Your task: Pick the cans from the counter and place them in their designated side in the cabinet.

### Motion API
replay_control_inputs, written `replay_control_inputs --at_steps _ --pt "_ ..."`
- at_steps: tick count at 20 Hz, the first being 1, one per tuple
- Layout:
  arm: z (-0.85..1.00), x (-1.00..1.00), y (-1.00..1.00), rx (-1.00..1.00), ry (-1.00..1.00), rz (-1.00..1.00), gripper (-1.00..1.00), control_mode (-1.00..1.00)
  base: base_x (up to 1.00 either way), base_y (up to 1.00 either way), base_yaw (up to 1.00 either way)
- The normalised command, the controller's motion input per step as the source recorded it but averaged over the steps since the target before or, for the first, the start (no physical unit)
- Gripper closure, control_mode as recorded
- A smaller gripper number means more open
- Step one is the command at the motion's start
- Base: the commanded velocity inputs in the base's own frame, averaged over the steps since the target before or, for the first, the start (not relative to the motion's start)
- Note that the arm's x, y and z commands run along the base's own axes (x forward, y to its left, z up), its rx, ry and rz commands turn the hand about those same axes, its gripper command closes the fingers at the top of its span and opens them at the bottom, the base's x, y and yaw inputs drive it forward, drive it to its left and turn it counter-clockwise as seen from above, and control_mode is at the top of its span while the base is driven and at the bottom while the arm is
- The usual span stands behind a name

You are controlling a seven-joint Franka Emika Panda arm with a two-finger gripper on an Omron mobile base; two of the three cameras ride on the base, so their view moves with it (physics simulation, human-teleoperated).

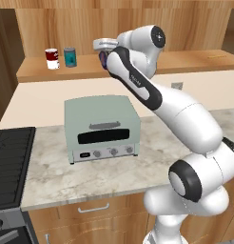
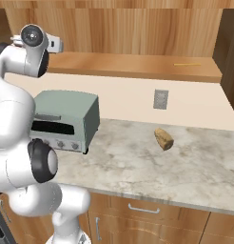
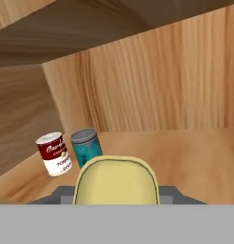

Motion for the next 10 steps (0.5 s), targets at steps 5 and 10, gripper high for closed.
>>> replay_control_inputs --at_steps 5,10 --pt "0.0 0.22 0.09 -0.01 0.03 0.0 1.0 -1.0 0.0 0.0 0.0" --pt "-0.01 0.24 0.06 -0.01 0.04 0.0 1.0 -1.0 0.0 0.0 0.0"
